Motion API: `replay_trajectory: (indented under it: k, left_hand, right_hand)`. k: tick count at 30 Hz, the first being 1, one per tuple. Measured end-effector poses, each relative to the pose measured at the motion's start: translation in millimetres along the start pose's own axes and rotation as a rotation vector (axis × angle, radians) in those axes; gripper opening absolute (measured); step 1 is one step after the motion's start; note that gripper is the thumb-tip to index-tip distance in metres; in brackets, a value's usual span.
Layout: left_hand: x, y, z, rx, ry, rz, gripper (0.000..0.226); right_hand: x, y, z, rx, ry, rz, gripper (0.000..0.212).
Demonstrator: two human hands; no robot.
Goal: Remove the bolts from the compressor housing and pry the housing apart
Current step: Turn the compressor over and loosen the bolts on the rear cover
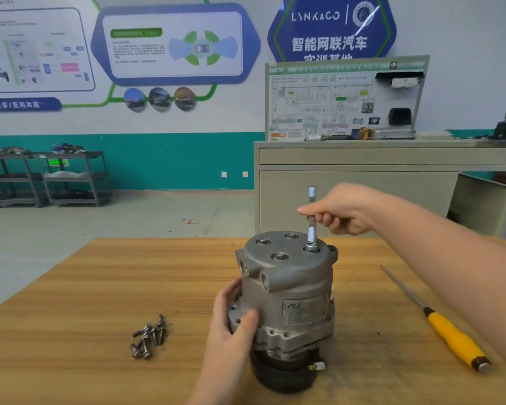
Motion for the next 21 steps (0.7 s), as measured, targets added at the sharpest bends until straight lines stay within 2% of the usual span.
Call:
replay_trajectory:
  k: [3,6,7,9,11,13,14,16,18,21]
  left_hand:
    - [-2,-2,5,0.113,0.019,0.021,0.081]
    - [0,-3,9,0.176,-0.024,0.009,0.114]
    - [1,-3,9,0.191,-0.032,0.007,0.116]
    - [2,-3,8,0.205,-0.027,-0.001,0.111]
    - [2,-4,7,0.217,-0.011,-0.005,0.099]
    - [-1,-4,8,0.208,0.003,0.022,0.1]
    - [1,-2,7,0.181,0.007,0.04,0.102]
    - [9,0,2,0.126,-0.079,-0.007,0.091]
    - [22,0,3,0.14,-0.22,-0.138,0.093]
    - [36,3,5,0.119,-0.349,-0.243,0.099]
  right_hand:
    - [46,-8,23,-0.044,-0.492,-0.173,0.026]
    - [77,-44,59,-0.174,-0.933,-0.51,0.028]
    - [78,-60,70,-0.236,-1.02,-0.63,0.029]
    - [69,-96,81,-0.371,-1.033,-0.855,0.032]
    - [53,-130,80,-0.494,-0.917,-1.078,0.034]
    - [31,-154,69,-0.572,-0.702,-1.246,0.039]
    - [16,-163,60,-0.617,-0.549,-1.303,0.043]
    - [-18,-169,42,-0.647,-0.212,-1.316,0.05]
    - [-52,-162,22,-0.623,0.195,-1.143,0.049]
    - [-89,-120,10,-0.407,0.787,-0.664,0.043]
Point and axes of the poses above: each hand's wrist, its own y-axis towards the middle knuckle, its own z-axis out of the palm, x = y × z, the point moved 7 cm from there along y, towards the middle knuckle, and after that the axes turned 7 degrees about -y, right-handed, at the moved point
